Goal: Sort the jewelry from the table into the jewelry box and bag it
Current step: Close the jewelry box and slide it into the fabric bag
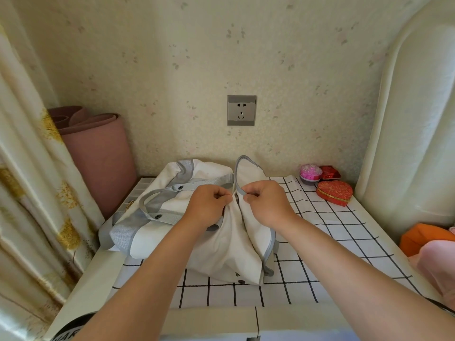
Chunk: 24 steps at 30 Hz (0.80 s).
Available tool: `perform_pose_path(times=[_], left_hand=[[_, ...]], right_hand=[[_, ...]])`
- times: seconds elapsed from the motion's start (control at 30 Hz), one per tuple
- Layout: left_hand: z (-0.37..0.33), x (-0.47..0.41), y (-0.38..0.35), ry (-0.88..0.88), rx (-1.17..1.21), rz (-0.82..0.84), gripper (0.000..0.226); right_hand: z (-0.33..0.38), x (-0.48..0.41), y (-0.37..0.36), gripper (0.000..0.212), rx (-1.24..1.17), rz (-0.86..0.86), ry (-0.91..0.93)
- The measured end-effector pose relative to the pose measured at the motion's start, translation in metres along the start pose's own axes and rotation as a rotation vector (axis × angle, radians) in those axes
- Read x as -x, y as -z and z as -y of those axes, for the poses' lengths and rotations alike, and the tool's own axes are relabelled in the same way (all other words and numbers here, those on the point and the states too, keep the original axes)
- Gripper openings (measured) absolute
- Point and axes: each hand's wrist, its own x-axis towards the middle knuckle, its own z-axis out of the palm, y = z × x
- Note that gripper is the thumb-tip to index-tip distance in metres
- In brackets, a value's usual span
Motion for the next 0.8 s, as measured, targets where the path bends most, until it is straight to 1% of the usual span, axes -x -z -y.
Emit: perform_pose_path(times=[0.13, 0.23, 0.27, 0.33, 0.37, 0.4, 0.47, 0.5, 0.53, 0.57, 0.6, 0.63, 0.67, 0.73, 0.8], left_hand=[[0.001, 0.001, 0.0, -0.014, -0.025, 0.002, 0.013], [0.0, 0.0, 0.0, -0.039, -0.07, -0.004, 0.011], [0.001, 0.0, 0.001, -0.042, -0.092, 0.002, 0.01], [0.001, -0.002, 0.005, -0.042, -0.193, 0.029, 0.009], [0.0, -0.002, 0.007, -0.043, -0.272, 0.047, 0.01], [-0.001, -0.002, 0.009, -0.041, -0.358, 0.067, 0.013], [-0.003, -0.001, 0.014, -0.037, -0.504, 0.082, 0.022], [-0.004, -0.001, 0.015, -0.053, -0.555, 0.058, 0.026], [-0.004, 0.001, 0.016, -0.097, -0.577, 0.014, 0.028], [-0.003, 0.003, 0.016, -0.163, -0.561, -0.021, 0.029], [-0.004, 0.006, 0.015, -0.237, -0.522, -0.014, 0.029], [-0.004, 0.01, 0.014, -0.294, -0.496, 0.043, 0.031], [-0.005, 0.014, 0.011, -0.319, -0.511, 0.135, 0.037], [-0.003, 0.023, 0.005, -0.279, -0.627, 0.299, 0.062], [0.007, 0.023, 0.008, -0.233, -0.706, 0.354, 0.079]], right_hand=[[-0.001, 0.002, -0.003, 0.024, 0.019, -0.001, 0.03], [0.002, 0.001, -0.001, 0.016, -0.039, -0.002, 0.005], [0.004, 0.0, 0.001, 0.015, -0.113, 0.031, -0.02], [0.007, 0.001, 0.003, 0.02, -0.316, 0.157, -0.091], [0.006, 0.001, 0.002, 0.018, -0.31, 0.196, -0.07], [0.003, 0.001, 0.0, 0.018, -0.184, 0.186, 0.015], [-0.01, 0.004, -0.008, 0.025, 0.178, 0.114, 0.235], [-0.015, 0.006, -0.011, 0.032, 0.291, 0.121, 0.301], [-0.018, 0.01, -0.014, 0.04, 0.342, 0.157, 0.33], [-0.019, 0.012, -0.017, 0.048, 0.365, 0.203, 0.332], [-0.021, 0.013, -0.021, 0.054, 0.4, 0.246, 0.317], [-0.021, 0.013, -0.023, 0.057, 0.454, 0.279, 0.3], [-0.023, 0.01, -0.026, 0.059, 0.507, 0.305, 0.282], [-0.023, 0.005, -0.025, 0.062, 0.555, 0.349, 0.238], [-0.024, 0.0, -0.023, 0.063, 0.513, 0.367, 0.21]])
